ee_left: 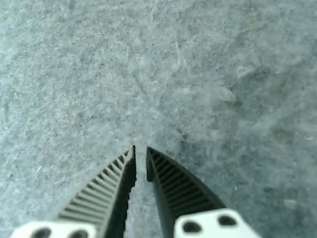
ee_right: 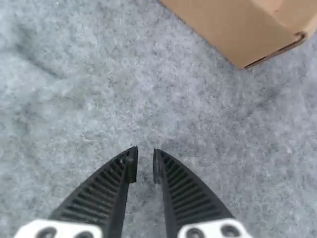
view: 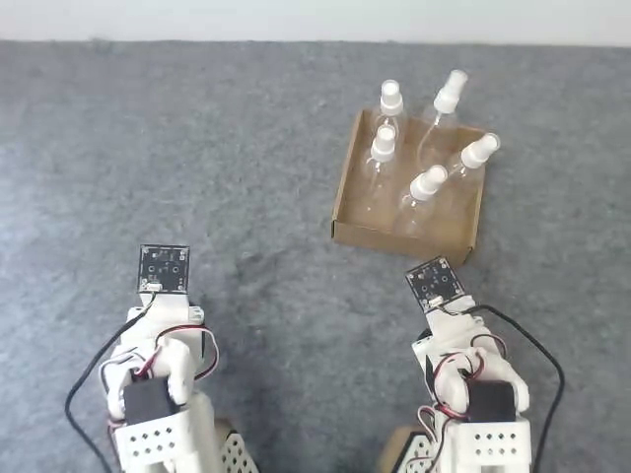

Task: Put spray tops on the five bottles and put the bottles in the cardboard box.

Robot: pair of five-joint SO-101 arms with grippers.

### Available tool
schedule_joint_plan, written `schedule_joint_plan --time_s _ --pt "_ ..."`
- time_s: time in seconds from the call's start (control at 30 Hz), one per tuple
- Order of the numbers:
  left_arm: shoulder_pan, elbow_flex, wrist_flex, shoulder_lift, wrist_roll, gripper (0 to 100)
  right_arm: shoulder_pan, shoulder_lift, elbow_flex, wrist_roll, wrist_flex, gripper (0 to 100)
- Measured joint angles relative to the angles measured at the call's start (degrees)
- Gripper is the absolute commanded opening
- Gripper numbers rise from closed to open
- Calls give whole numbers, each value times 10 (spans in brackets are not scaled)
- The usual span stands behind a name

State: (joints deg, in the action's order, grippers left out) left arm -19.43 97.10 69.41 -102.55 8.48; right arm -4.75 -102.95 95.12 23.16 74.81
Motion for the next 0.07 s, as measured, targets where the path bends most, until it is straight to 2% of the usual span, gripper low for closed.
schedule_joint_plan --time_s 0.07 --pt "0 0 0 0 0 28 0 0 0 0 0 6"
